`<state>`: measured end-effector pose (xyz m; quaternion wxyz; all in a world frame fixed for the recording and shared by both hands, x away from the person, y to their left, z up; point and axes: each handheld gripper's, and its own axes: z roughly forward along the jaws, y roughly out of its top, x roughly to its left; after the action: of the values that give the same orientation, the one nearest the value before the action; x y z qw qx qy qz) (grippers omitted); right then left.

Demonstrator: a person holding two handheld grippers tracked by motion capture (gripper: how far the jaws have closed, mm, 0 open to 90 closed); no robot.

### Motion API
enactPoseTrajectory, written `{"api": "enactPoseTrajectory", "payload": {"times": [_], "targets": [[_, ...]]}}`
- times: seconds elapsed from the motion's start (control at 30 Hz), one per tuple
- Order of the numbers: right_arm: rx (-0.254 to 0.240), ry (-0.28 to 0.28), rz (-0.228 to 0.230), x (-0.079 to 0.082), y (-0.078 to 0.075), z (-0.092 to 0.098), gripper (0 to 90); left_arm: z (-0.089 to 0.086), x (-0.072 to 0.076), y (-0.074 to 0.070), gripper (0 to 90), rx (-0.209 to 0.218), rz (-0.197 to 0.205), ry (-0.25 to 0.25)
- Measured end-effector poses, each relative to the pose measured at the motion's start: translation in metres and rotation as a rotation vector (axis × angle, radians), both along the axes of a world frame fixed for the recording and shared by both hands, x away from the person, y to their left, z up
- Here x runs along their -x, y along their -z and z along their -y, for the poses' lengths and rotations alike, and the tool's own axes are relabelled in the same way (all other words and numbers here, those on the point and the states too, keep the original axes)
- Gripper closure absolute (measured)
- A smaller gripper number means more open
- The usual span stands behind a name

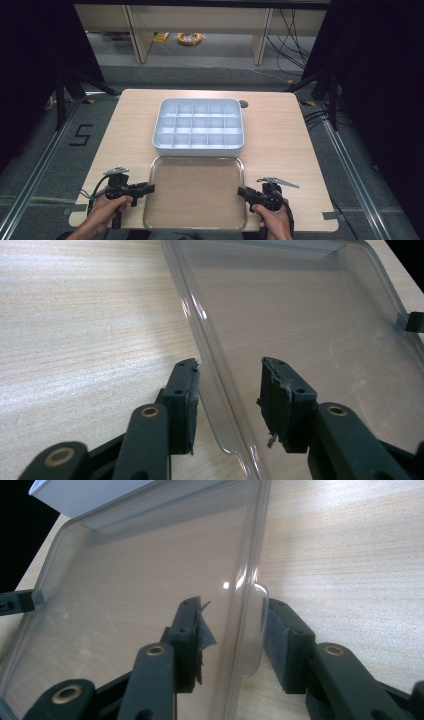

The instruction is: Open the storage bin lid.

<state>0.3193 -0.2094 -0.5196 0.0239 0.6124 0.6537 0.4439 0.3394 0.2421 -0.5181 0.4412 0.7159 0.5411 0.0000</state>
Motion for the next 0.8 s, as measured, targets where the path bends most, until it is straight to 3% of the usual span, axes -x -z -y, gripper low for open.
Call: {"api": "enactPoseTrajectory", "payload": {"times": [0.1, 0.17, 0.2, 0.27, 0.37, 0.5, 0.6, 0.63, 0.8], "targets": [[-0.003, -0.009, 0.010, -0.001, 0.000, 0.001, 60.6, 0.001, -0.002, -0.003, 55.1, -0.013, 0.019, -0.006], [0.005, 0.011, 0.011, -0.003, -0.001, 0.001, 59.5, 0.000, -0.003, -0.004, 51.6, -0.024, 0.041, -0.021], [-0.017, 0.036, -0.009, -0.002, -0.004, 0.000, 59.5, -0.001, -0.003, -0.004, 49.6, -0.019, 0.038, -0.030], [-0.008, 0.039, 0.024, -0.005, -0.004, 0.006, 57.7, -0.003, -0.003, -0.004, 48.8, -0.022, 0.044, -0.041], [-0.026, 0.044, 0.023, -0.005, -0.007, 0.008, 56.1, -0.004, -0.004, -0.005, 47.2, -0.025, 0.050, -0.051], [-0.010, 0.029, 0.061, -0.008, -0.007, 0.011, 53.0, -0.003, -0.003, -0.007, 45.9, -0.019, 0.066, -0.033], [-0.043, 0.048, 0.026, -0.006, -0.011, 0.008, 50.6, -0.003, -0.003, -0.008, 43.2, -0.006, 0.065, -0.030], [-0.009, 0.020, 0.064, -0.009, -0.009, 0.012, 50.1, -0.003, -0.002, -0.008, 42.7, -0.007, 0.072, -0.028], [0.021, 0.027, 0.102, -0.009, -0.013, 0.016, 43.8, -0.003, -0.001, -0.010, 38.2, 0.000, 0.083, -0.024]]}}
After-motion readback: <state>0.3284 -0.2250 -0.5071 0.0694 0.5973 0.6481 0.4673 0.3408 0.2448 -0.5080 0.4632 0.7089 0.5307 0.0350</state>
